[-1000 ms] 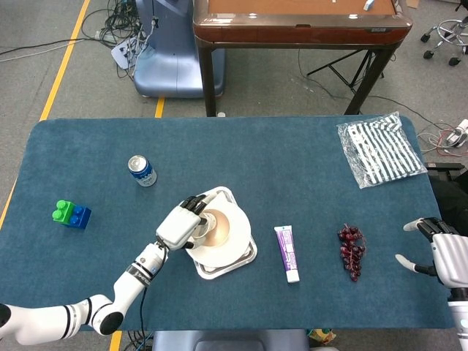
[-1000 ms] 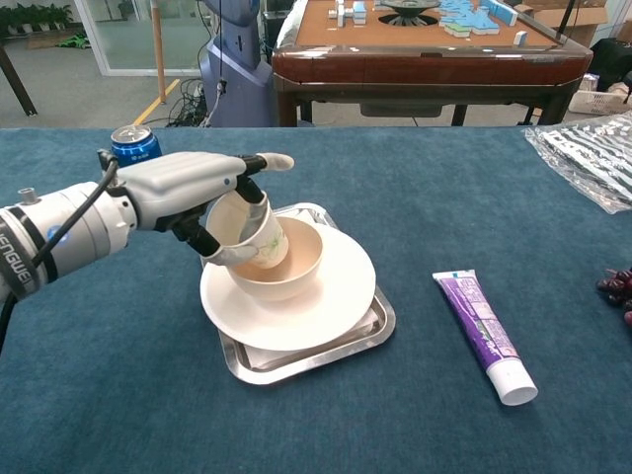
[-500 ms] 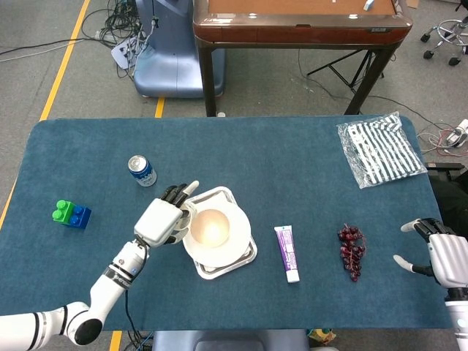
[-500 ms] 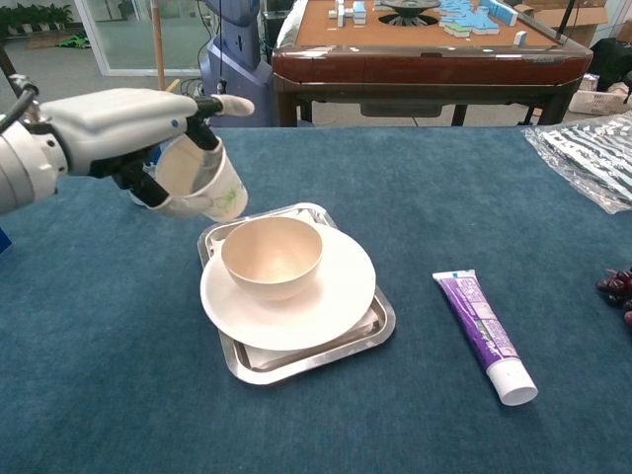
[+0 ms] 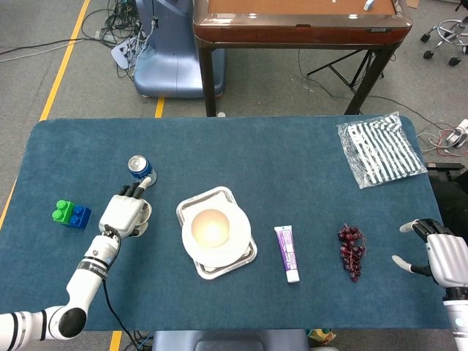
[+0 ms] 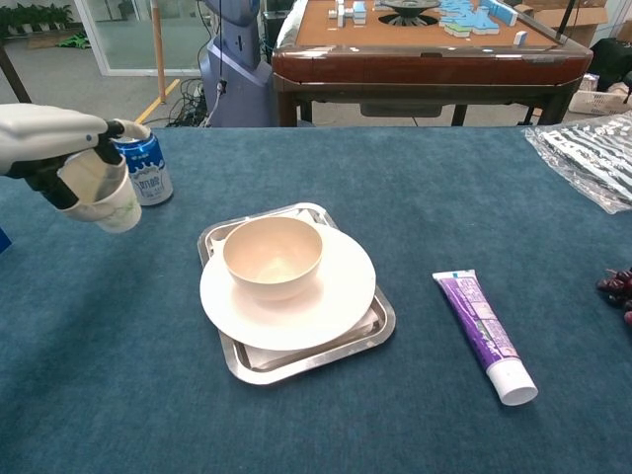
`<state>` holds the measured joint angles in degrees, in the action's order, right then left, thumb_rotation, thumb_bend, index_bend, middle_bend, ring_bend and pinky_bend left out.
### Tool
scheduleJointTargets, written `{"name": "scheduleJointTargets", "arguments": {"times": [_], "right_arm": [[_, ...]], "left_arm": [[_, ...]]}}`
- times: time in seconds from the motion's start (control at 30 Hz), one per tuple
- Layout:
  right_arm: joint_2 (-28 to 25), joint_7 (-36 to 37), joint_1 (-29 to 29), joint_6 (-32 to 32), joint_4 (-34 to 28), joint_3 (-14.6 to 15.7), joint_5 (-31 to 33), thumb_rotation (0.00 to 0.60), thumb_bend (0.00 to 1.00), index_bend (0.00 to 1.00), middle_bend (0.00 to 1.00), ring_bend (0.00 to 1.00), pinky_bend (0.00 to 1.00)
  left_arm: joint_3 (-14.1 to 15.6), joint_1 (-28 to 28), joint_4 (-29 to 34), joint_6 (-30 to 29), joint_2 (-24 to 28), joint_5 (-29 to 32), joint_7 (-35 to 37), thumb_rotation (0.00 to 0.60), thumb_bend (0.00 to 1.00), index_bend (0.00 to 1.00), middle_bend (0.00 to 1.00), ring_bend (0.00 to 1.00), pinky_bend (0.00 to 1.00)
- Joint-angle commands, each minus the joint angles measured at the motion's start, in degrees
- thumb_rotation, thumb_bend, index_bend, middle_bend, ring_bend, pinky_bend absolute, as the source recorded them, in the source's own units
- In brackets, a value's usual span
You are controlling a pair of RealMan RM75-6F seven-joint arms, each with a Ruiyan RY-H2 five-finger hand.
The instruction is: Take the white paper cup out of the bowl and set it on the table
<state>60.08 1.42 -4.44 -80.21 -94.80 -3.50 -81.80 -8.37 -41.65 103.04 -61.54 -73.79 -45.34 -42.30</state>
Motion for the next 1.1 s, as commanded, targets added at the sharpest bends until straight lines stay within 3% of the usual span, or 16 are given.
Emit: {"name": "scheduleJointTargets", "arguments": {"times": [0.03,0.2,0.53,1.1], "right_arm": [[-0.08,0.13,0.05,-0.1,-0.06,-0.05,0.02,0.6,0.17,0.41,0.38,0.25,0.34],[-0.26,0.37,0.15,-0.21,-0.13,0.0,-0.05,0.6,0.17,0.41,0.38,0.25,0.34],[-0.16,-0.16,0.04,0.18,-0.22,0.17,-0.01,0.6,0.17,0.41,0.38,0.25,0.34],[-0.02,-0.36,0.03,0.12,-0.2,0.12,0.08,0.6,0.17,0.41,0.38,0.25,0.34]], "left_arm": [[0.39,-1.15,-2.9,1.72,0.04,5.06,-0.96,0.6,0.35,0.65,0.0,0.0,0.1],[1.44,-1.78,-6.79,1.99,-1.06,8.17,-1.68,0.6,0.34,0.65,0.0,0.0,0.1],[2.77,-3.49,-8.65,3.82,-0.88,15.54,-3.31,0.6,0.34,0.63,0.0,0.0,0.1],[4.0,-3.57,-5.68,3.85,2.08,13.74,0.94,0.6,0.34,0.42,0.0,0.0,0.1]]}}
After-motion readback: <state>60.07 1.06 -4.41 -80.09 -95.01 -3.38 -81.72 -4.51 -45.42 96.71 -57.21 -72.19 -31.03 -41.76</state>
